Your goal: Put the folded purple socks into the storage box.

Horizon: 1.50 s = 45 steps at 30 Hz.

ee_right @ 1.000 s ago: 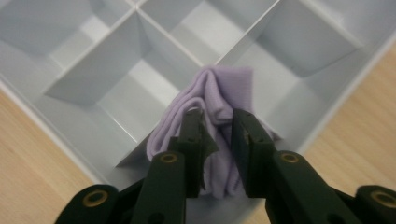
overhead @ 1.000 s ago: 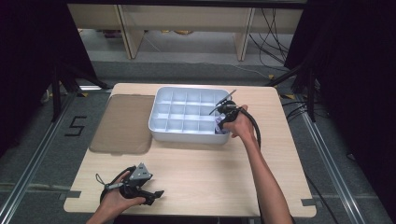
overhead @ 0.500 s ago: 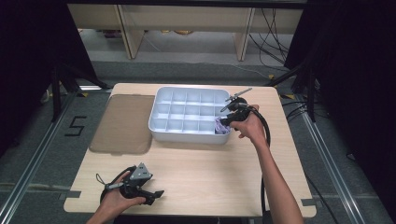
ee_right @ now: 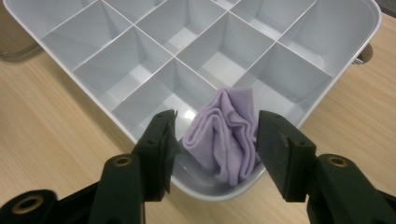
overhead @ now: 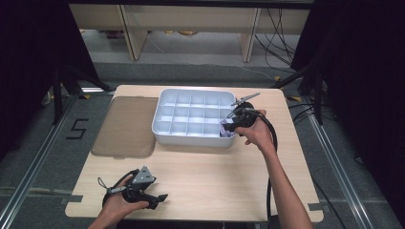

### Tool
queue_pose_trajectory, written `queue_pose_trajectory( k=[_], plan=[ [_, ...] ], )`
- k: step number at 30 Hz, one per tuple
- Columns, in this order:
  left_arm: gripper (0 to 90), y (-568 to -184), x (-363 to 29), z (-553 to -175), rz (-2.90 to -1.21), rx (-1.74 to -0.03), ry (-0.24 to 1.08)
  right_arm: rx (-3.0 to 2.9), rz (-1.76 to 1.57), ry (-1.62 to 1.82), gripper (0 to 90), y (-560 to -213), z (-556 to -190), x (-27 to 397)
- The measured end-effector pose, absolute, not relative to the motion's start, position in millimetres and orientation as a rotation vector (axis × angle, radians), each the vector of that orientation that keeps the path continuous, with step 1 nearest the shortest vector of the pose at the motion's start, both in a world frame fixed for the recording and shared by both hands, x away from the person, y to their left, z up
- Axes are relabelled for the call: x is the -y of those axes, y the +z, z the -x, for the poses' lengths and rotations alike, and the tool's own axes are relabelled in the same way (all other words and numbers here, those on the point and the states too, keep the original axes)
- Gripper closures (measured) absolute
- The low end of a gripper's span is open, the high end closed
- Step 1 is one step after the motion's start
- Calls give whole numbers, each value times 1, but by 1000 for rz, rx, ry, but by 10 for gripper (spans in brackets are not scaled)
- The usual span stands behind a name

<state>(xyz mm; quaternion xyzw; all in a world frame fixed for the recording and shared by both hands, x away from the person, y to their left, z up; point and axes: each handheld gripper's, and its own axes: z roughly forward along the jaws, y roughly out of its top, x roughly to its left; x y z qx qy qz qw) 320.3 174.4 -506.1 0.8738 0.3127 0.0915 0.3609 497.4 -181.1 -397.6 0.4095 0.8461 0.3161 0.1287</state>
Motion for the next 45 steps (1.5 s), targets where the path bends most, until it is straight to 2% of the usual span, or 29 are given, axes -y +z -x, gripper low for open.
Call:
queue_pose_trajectory(
  k=[9, 45],
  plan=[
    [225, -507, -174, -320, -2251, -819, 245, -2423, -1173, 1010, 413, -394, -485, 182],
    [225, -506, -174, -319, -2245, -790, 247, -2412, -1092, 1167, 364, -396, -426, 177]
  ],
)
